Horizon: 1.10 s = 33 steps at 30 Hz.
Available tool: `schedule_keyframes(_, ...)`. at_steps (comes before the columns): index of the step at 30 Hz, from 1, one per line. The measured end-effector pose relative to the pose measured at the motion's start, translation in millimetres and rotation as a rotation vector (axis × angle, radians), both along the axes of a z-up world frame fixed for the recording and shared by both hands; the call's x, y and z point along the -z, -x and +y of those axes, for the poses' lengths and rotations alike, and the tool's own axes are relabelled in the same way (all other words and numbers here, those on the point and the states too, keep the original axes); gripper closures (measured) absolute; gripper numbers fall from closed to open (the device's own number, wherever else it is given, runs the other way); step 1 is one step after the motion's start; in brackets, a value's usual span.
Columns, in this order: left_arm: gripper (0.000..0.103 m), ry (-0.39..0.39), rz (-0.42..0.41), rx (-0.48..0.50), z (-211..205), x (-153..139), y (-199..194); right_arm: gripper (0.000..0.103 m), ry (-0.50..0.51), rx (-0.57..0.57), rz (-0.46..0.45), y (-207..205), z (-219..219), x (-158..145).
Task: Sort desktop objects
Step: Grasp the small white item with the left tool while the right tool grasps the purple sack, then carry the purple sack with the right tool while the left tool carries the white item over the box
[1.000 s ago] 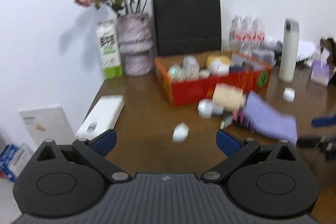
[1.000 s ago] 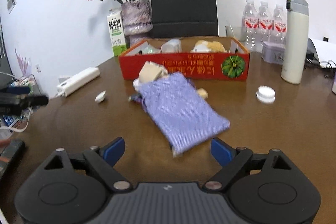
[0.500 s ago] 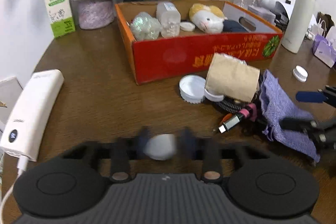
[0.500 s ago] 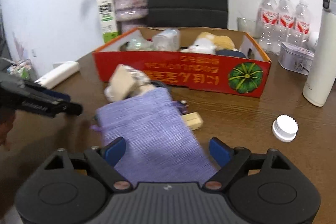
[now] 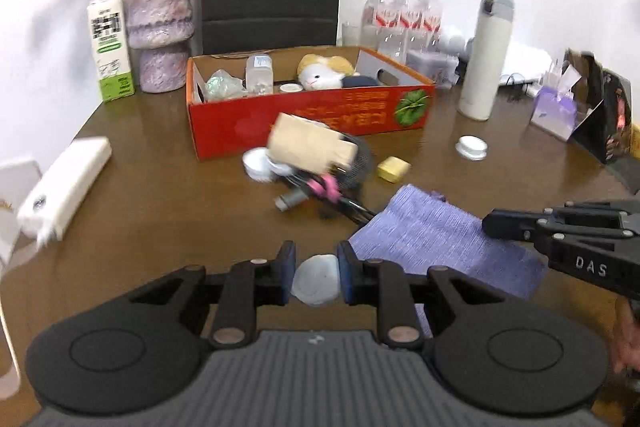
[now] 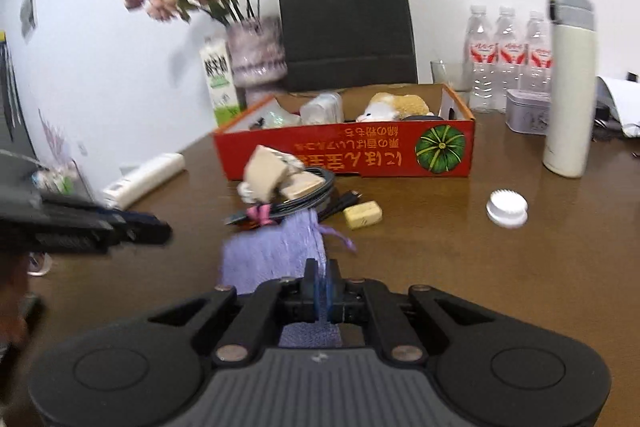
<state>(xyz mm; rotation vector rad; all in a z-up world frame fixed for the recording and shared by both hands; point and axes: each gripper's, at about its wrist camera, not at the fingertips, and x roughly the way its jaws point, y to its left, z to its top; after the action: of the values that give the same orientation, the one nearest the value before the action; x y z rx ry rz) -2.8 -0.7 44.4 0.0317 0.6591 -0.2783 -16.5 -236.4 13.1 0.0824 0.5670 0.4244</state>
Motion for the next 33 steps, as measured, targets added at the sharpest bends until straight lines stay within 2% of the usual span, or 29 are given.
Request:
schedule_keyframes(3, 0.08, 0.097, -0.005, -0.08, -9, 11, 32, 0.101, 0.029, -0.008, -0.003, 32, -8, -4)
schedule_keyframes(5, 0.08, 0.123, 0.015, -0.096, -17, 20, 48, 0.101, 0.059, 0.01, 0.009, 47, -16, -5)
schedule_keyframes(9, 0.079, -0.007, -0.035, -0.051, -34, 29, 64, 0.1, 0.116, 0.056, 0.087, 57, -26, 8)
schedule_keyframes(10, 0.079, -0.015, -0.043, -0.046, -35, 30, 66, 0.095, 0.133, 0.058, 0.106, 58, -25, 12)
schedule_keyframes(12, 0.071, 0.002, -0.06, -0.051, -32, 31, 72, 0.09, 0.126, 0.074, 0.126, 60, -27, 13)
schedule_keyframes(13, 0.06, 0.011, -0.072, -0.05, -30, 30, 77, 0.081, 0.109, 0.074, 0.123, 62, -29, 11)
schedule_keyframes(14, 0.048, 0.016, -0.087, -0.051, -27, 30, 80, 0.066, 0.091, 0.071, 0.111, 64, -30, 7)
schedule_keyframes(15, 0.044, 0.016, -0.102, -0.054, -25, 29, 84, 0.056, 0.08, 0.061, 0.094, 66, -31, 3)
schedule_keyframes(16, 0.042, 0.01, -0.109, -0.054, -22, 31, 87, 0.035, 0.078, 0.044, 0.079, 66, -31, 0)
schedule_keyframes(17, 0.041, 0.009, -0.108, -0.054, -20, 32, 89, 0.021, 0.085, 0.024, 0.07, 65, -29, -3)
schedule_keyframes(18, 0.041, 0.016, -0.095, -0.059, -18, 34, 88, 0.019, 0.09, 0.011, 0.06, 64, -28, -4)
schedule_keyframes(22, 0.043, 0.065, -0.045, -0.052, -12, 39, 79, 0.019, 0.097, -0.017, 0.086, 46, -14, 2)
schedule_keyframes(27, 0.043, 0.075, -0.025, 0.006, -17, 37, 81, 0.019, 0.149, -0.023, 0.138, 22, 8, 16)
schedule_keyframes(29, 0.055, 0.068, -0.002, 0.016, -19, 40, 82, 0.019, 0.154, -0.038, 0.158, 20, 15, 20)
schedule_keyframes(30, 0.072, 0.062, 0.022, 0.025, -20, 43, 81, 0.019, 0.16, -0.05, 0.169, 20, 18, 23)
schedule_keyframes(31, 0.074, 0.064, 0.027, 0.03, -22, 44, 81, 0.022, 0.185, -0.05, 0.154, 23, 22, 25)
schedule_keyframes(32, 0.074, 0.062, 0.021, 0.041, -23, 45, 82, 0.033, 0.231, -0.039, 0.133, 26, 28, 26)
schedule_keyframes(33, 0.074, 0.057, 0.016, 0.056, -25, 45, 83, 0.039, 0.228, -0.044, 0.128, 28, 29, 25)
